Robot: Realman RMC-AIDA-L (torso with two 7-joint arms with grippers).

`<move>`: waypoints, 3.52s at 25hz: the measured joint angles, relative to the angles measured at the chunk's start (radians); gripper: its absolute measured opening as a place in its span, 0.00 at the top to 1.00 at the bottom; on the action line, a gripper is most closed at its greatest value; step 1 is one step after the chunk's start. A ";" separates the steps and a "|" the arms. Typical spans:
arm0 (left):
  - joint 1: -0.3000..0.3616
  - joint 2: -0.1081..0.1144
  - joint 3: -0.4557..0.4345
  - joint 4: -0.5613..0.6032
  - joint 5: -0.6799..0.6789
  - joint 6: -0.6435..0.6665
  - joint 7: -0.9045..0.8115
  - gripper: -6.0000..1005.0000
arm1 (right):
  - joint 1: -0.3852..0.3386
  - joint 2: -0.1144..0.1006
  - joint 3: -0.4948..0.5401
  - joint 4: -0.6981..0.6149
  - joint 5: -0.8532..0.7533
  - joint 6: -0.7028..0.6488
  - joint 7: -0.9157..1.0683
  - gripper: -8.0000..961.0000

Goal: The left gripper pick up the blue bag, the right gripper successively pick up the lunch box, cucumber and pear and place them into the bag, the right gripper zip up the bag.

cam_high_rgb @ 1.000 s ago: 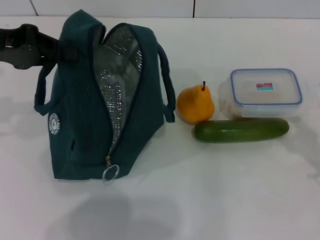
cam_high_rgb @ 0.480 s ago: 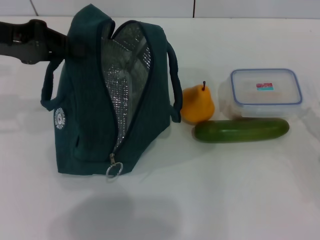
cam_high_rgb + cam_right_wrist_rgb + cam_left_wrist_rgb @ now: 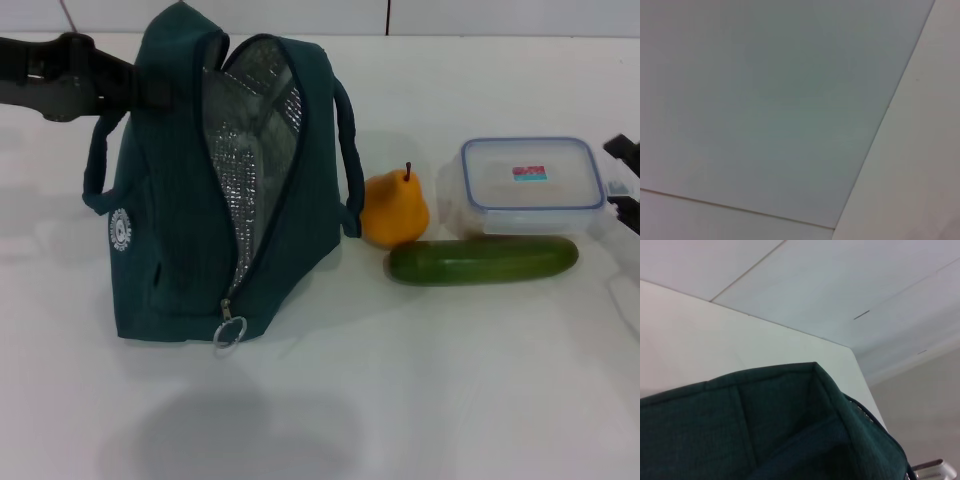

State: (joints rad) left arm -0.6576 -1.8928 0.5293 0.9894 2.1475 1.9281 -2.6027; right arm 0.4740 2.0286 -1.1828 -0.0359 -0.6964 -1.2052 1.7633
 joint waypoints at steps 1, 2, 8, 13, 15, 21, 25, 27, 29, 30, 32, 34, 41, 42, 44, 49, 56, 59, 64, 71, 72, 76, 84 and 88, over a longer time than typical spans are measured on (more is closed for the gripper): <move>-0.001 0.000 0.001 0.000 0.000 0.000 0.001 0.95 | 0.008 0.000 -0.001 0.003 0.000 0.007 0.000 0.12; -0.003 0.000 0.001 0.000 0.000 0.000 0.002 0.95 | 0.020 0.000 -0.006 0.006 0.000 0.017 0.001 0.12; -0.012 0.000 0.002 0.000 0.000 -0.002 0.009 0.95 | 0.068 0.000 -0.043 0.009 0.001 0.062 0.001 0.15; -0.014 0.000 0.001 0.000 0.000 -0.004 0.013 0.95 | 0.072 -0.001 -0.046 0.001 0.005 0.070 0.001 0.17; -0.014 0.000 0.001 0.000 0.000 -0.006 0.013 0.95 | 0.072 -0.001 -0.046 0.000 0.007 0.070 0.000 0.18; -0.017 0.000 0.001 0.000 0.000 -0.011 0.013 0.95 | 0.073 -0.001 -0.046 -0.010 0.003 0.078 -0.005 0.20; -0.019 0.000 0.001 0.000 0.000 -0.011 0.013 0.95 | 0.071 -0.001 -0.049 -0.028 0.002 0.078 -0.007 0.38; -0.020 0.000 0.001 0.000 0.000 -0.012 0.013 0.95 | 0.071 -0.001 -0.049 -0.029 0.002 0.078 -0.007 0.47; -0.021 0.000 0.001 0.000 0.000 -0.011 0.014 0.95 | 0.071 -0.001 -0.049 -0.029 0.002 0.079 -0.007 0.56; -0.021 0.000 0.001 0.000 0.000 -0.011 0.015 0.95 | 0.071 -0.001 -0.049 -0.029 0.001 0.079 -0.007 0.61; -0.021 0.000 0.001 0.000 0.000 -0.011 0.015 0.95 | 0.071 -0.001 -0.049 -0.029 0.001 0.079 -0.007 0.70; -0.021 0.000 0.001 0.000 0.000 -0.011 0.015 0.95 | 0.072 -0.001 -0.054 -0.029 0.001 0.080 -0.008 0.77; -0.019 0.000 0.001 0.000 0.000 -0.010 0.015 0.95 | 0.075 -0.001 -0.070 -0.030 0.001 0.079 -0.020 0.88; -0.019 0.000 0.001 0.000 0.000 -0.010 0.016 0.95 | 0.075 -0.001 -0.071 -0.030 0.001 0.077 -0.021 0.88; -0.018 0.000 0.001 0.000 0.000 -0.009 0.016 0.95 | 0.073 -0.001 -0.072 -0.032 0.002 0.065 -0.026 0.89; -0.017 -0.001 0.001 0.000 0.000 -0.009 0.018 0.95 | 0.056 -0.001 -0.066 -0.052 0.009 0.013 -0.045 0.90; -0.013 -0.005 0.001 0.000 0.000 -0.010 0.024 0.95 | 0.026 -0.001 -0.050 -0.071 0.097 -0.129 -0.056 0.90; -0.013 -0.006 0.001 -0.008 0.000 -0.010 0.027 0.95 | 0.024 -0.003 -0.050 -0.072 0.154 -0.194 -0.056 0.90; -0.013 -0.007 0.000 -0.010 0.000 -0.013 0.027 0.95 | 0.031 -0.003 -0.051 -0.090 0.221 -0.267 -0.021 0.90; -0.016 -0.008 0.000 -0.011 0.001 -0.015 0.027 0.95 | 0.129 -0.001 -0.059 -0.160 0.256 -0.343 0.042 0.90; -0.017 -0.011 0.000 -0.012 0.001 -0.015 0.027 0.95 | 0.144 -0.001 -0.062 -0.160 0.257 -0.346 0.046 0.90; -0.021 -0.024 0.000 -0.012 0.005 -0.024 0.027 0.95 | 0.238 -0.001 -0.101 -0.152 0.262 -0.344 0.060 0.90; -0.033 -0.043 0.013 -0.012 0.009 -0.036 0.022 0.95 | 0.358 -0.001 -0.344 -0.182 0.393 -0.285 0.072 0.90; -0.035 -0.056 0.022 -0.012 0.004 -0.040 0.019 0.95 | 0.351 -0.001 -0.580 -0.276 0.553 -0.165 0.053 0.90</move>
State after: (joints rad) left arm -0.6922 -1.9493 0.5517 0.9771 2.1512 1.8882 -2.5836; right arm 0.8254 2.0279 -1.7628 -0.3118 -0.1433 -1.3699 1.8167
